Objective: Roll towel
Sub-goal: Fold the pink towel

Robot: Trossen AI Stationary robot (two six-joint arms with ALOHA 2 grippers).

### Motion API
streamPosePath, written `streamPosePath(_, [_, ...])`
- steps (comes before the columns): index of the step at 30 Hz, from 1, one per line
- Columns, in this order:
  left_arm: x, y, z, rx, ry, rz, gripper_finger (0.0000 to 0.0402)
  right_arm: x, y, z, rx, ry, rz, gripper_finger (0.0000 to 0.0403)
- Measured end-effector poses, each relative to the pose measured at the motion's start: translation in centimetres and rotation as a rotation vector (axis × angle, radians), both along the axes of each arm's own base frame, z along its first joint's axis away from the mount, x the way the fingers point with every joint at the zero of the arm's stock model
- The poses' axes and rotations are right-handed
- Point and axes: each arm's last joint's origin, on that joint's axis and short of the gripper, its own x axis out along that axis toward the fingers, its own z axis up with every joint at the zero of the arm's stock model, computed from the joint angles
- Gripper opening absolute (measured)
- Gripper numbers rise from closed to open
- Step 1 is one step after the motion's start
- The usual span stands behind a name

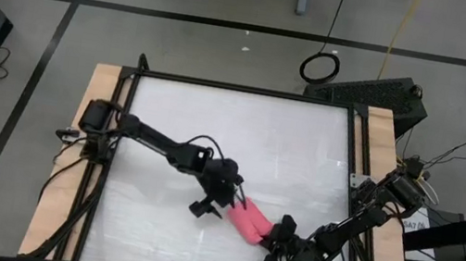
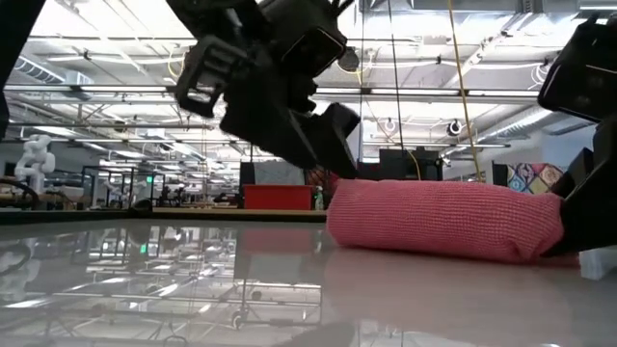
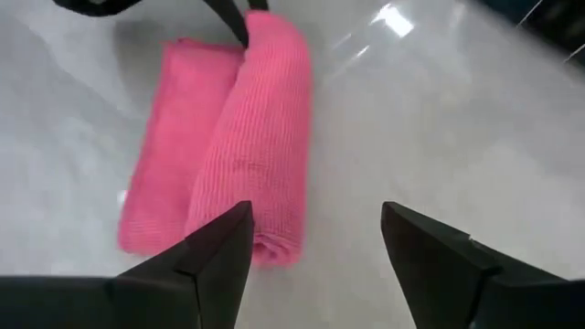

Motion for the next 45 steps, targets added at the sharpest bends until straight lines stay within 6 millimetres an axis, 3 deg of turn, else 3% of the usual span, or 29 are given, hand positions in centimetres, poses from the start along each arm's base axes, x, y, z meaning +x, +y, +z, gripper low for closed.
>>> streamPosePath(7, [0.4,-1.4,0.3,0.206,-0.143,-0.013,0.0244,-0.1,-0.1,-0.1,0.038,-0.011,-0.034,0.0004])
streamPosePath(12, [0.9,-1.3,0.7,0.242,-0.236,-0.032,0.0244,-0.1,-0.1,-0.1,0.048,-0.015,-0.037,0.0004])
streamPosePath(22, [1.0,-1.7,-2.1,0.214,-0.161,-0.119,0.0244,-0.1,-0.1,0.0,0.073,-0.011,-0.040,0.0004])
streamPosePath(31, [1.1,-1.2,-2.4,0.336,-0.180,-0.100,0.0244,-0.1,0.0,0.0,0.081,-0.015,-0.040,0.0004])
streamPosePath(38, [1.2,-1.3,-4.7,0.302,-0.104,-0.138,0.0241,0.0,0.0,0.1,0.088,-0.020,-0.040,0.0004])
streamPosePath(42, [1.2,-1.3,-4.8,0.269,-0.078,-0.094,0.0204,0.0,0.0,0.1,0.096,-0.026,-0.040,0.0004])
streamPosePath(45, [1.4,-1.3,-4.6,0.254,-0.054,-0.071,0.0139,0.1,0.1,0.2,0.100,-0.034,-0.033,0.0004])
